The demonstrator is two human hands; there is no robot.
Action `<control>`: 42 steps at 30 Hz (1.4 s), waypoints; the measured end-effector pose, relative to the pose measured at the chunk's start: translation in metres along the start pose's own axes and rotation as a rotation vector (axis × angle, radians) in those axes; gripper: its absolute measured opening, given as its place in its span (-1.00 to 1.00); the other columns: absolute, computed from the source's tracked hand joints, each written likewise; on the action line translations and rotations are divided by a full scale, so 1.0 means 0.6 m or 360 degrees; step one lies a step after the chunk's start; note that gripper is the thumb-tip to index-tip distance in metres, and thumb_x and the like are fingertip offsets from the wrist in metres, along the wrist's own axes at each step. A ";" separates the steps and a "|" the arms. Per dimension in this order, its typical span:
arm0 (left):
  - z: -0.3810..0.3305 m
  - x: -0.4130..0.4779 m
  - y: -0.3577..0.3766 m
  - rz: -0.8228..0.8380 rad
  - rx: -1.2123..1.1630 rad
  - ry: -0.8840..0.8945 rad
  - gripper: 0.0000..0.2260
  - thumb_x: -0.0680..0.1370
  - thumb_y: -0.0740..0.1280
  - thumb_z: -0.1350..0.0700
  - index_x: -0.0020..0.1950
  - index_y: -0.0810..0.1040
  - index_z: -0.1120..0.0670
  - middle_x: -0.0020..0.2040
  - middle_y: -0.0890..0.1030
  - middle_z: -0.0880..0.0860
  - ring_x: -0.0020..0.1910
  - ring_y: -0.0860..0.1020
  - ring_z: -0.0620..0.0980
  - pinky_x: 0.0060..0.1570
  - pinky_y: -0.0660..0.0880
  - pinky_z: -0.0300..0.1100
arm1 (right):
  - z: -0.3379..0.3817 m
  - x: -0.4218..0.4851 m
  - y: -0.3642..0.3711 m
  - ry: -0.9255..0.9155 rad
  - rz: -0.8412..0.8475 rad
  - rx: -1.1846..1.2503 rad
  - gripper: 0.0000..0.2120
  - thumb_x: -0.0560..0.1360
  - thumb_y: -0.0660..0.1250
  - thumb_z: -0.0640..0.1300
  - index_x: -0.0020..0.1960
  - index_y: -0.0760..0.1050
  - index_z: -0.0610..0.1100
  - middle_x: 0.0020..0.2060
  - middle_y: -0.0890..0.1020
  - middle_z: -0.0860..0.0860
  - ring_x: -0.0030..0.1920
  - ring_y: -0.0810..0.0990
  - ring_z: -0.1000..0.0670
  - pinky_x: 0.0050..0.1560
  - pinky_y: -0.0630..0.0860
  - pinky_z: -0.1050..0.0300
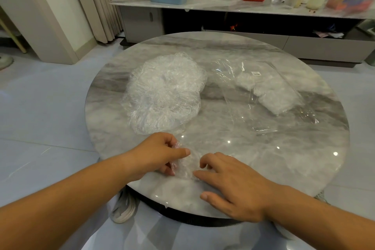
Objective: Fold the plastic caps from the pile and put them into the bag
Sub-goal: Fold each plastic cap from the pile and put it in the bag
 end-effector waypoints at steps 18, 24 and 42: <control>-0.003 -0.015 0.081 0.0294 -0.0813 -0.0258 -0.71 0.66 0.23 0.10 0.27 0.55 0.25 0.17 0.66 0.27 0.08 0.67 0.29 0.17 0.58 0.17 | -0.024 -0.078 -0.031 0.0041 -0.0578 0.0052 -0.69 0.60 0.29 0.07 0.30 0.50 0.02 0.35 0.46 0.05 0.33 0.43 0.04 0.31 0.37 0.11; -0.003 -0.014 0.089 0.0358 -0.0794 -0.0271 -0.72 0.68 0.19 0.10 0.33 0.52 0.17 0.21 0.64 0.27 0.12 0.65 0.30 0.21 0.55 0.19 | -0.005 -0.064 -0.008 0.0013 -0.0343 -0.0064 -0.57 0.62 0.18 0.14 0.44 0.41 0.05 0.43 0.41 0.12 0.35 0.37 0.02 0.38 0.32 0.07; -0.083 0.037 0.059 -0.0086 0.0835 0.0311 -0.63 0.34 0.61 -0.12 0.03 0.61 -0.05 -0.08 0.66 -0.07 -0.14 0.63 -0.17 -0.06 0.57 -0.25 | -0.035 -0.070 -0.004 0.0045 -0.0312 0.0071 -0.57 0.65 0.12 0.20 0.32 0.56 -0.01 0.32 0.56 0.12 0.35 0.46 0.07 0.39 0.38 0.08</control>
Point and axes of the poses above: each hand's wrist, its own x-axis towards the middle knuckle, its own y-axis out of the palm, z = x × y, the point moved 8 cm from there along x, towards the middle knuckle
